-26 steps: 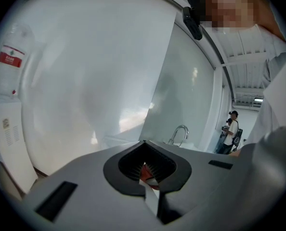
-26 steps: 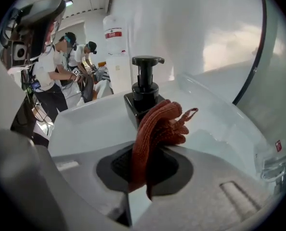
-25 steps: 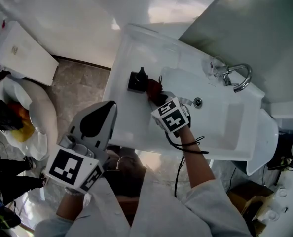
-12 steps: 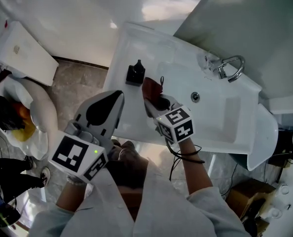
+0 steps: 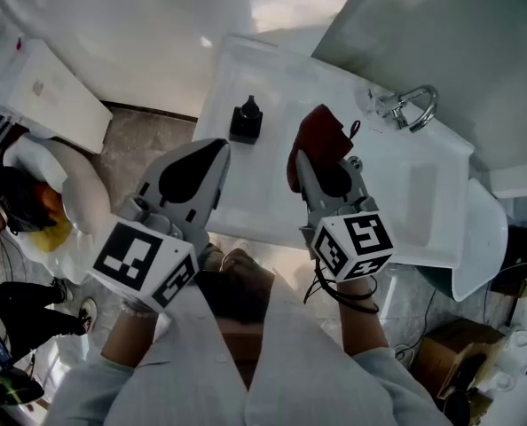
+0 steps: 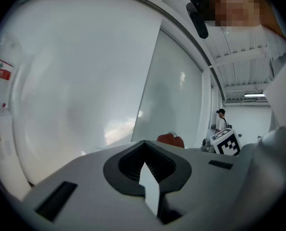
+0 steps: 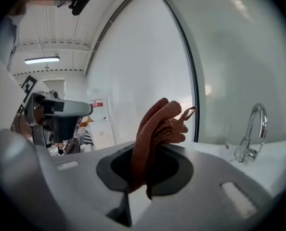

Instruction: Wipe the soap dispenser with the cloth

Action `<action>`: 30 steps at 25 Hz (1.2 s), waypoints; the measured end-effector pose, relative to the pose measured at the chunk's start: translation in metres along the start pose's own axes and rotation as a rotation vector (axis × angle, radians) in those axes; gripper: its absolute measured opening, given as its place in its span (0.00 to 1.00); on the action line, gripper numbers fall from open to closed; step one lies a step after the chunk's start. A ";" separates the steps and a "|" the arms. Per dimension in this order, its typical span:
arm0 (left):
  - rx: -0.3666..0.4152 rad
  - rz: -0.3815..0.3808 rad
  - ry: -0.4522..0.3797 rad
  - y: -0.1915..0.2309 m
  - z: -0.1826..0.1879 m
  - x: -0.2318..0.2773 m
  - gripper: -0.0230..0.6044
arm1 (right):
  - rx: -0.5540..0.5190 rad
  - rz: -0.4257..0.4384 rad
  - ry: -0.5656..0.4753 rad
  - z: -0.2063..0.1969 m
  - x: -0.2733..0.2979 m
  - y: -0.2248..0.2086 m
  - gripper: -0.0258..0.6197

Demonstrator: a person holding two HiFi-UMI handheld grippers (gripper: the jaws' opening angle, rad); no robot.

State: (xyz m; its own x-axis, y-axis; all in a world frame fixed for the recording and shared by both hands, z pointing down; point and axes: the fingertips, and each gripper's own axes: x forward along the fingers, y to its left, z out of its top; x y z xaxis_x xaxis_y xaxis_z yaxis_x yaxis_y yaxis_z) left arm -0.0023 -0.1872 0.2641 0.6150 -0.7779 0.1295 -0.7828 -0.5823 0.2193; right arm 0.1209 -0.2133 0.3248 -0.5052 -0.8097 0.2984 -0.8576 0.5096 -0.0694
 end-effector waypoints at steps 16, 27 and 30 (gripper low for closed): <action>0.058 -0.022 -0.007 -0.061 0.002 0.014 0.04 | 0.019 -0.014 -0.108 0.023 -0.079 -0.010 0.13; 0.074 -0.058 0.008 -0.085 -0.005 0.007 0.04 | 0.061 -0.035 -0.104 0.009 -0.096 -0.004 0.13; 0.074 -0.069 0.009 -0.081 -0.004 0.001 0.04 | 0.068 -0.043 -0.100 0.007 -0.094 0.007 0.13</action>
State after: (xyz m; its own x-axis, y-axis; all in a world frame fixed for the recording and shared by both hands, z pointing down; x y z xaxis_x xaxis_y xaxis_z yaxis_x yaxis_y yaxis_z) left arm 0.0616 -0.1398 0.2509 0.6684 -0.7332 0.1248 -0.7430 -0.6507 0.1565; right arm 0.1617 -0.1358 0.2894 -0.4719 -0.8572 0.2061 -0.8816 0.4555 -0.1238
